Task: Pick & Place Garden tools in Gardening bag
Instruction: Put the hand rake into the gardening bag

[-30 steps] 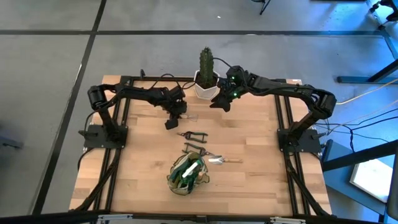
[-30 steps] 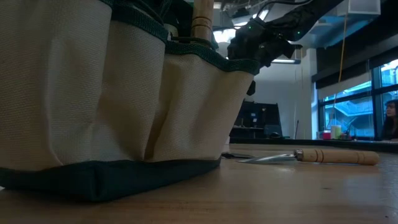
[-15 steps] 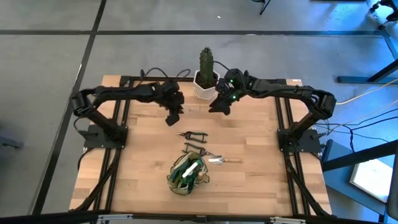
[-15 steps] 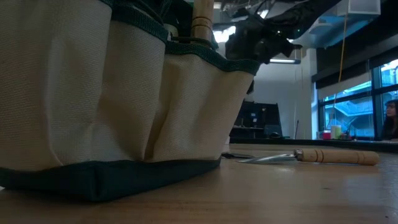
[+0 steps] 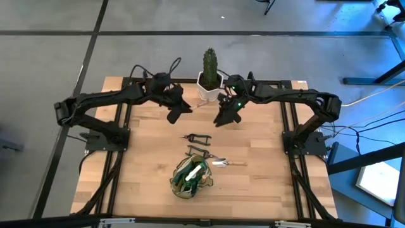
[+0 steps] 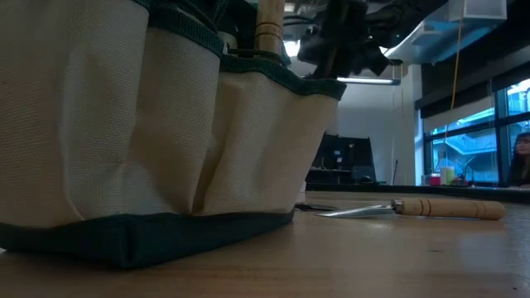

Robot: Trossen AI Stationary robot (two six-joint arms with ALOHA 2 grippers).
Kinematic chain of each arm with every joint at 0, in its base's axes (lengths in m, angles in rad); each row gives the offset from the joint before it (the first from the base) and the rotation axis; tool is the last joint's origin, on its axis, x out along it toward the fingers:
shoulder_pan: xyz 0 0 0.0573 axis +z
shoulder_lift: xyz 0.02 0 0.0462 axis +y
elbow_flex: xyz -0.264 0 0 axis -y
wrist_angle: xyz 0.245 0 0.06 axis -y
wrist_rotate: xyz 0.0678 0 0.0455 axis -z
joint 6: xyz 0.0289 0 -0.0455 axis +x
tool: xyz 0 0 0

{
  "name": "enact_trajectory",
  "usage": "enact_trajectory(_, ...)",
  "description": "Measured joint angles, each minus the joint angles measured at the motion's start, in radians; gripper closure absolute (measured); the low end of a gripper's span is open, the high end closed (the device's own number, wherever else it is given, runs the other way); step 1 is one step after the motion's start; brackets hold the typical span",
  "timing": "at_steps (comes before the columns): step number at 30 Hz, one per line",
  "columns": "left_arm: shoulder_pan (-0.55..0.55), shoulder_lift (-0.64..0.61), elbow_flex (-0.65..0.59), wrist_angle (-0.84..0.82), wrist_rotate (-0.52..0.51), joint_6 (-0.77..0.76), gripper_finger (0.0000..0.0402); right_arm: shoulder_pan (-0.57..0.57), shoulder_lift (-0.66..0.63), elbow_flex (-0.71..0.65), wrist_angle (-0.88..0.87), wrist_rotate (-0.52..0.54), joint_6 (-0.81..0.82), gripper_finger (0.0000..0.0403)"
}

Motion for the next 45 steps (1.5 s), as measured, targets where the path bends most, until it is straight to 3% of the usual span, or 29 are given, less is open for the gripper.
enact_trajectory(7,-0.081,-0.021,0.0,0.227,-0.027,-0.191,0.0337,0.118,0.0,0.0,0.0,-0.105,0.084,0.0158)
enact_trajectory(14,-0.179,-0.021,0.0,0.369,-0.081,-0.287,0.0337,0.28,0.0,0.0,0.037,-0.107,0.143,0.0158)
enact_trajectory(18,-0.239,-0.021,0.0,0.393,-0.177,-0.308,0.0337,0.306,-0.002,0.0,0.048,-0.112,0.172,0.0158)
enact_trajectory(25,-0.303,-0.021,0.0,0.323,-0.367,-0.322,0.0337,0.364,-0.006,0.0,0.135,-0.041,0.236,0.0158)
enact_trajectory(31,-0.282,-0.02,-0.004,0.168,-0.38,-0.29,0.0337,0.371,-0.043,-0.002,0.179,0.07,0.287,0.0158)
enact_trajectory(34,-0.259,-0.036,-0.061,0.191,-0.375,-0.294,0.0337,0.371,-0.091,-0.001,0.179,0.212,0.291,0.0158)
enact_trajectory(38,-0.216,-0.101,-0.204,0.403,-0.351,-0.339,0.0337,0.391,-0.128,0.0,0.162,0.381,0.322,0.0158)
enact_trajectory(45,-0.108,-0.191,-0.502,0.935,-0.242,-0.456,0.0337,0.408,-0.137,-0.02,0.141,0.481,0.47,0.0158)
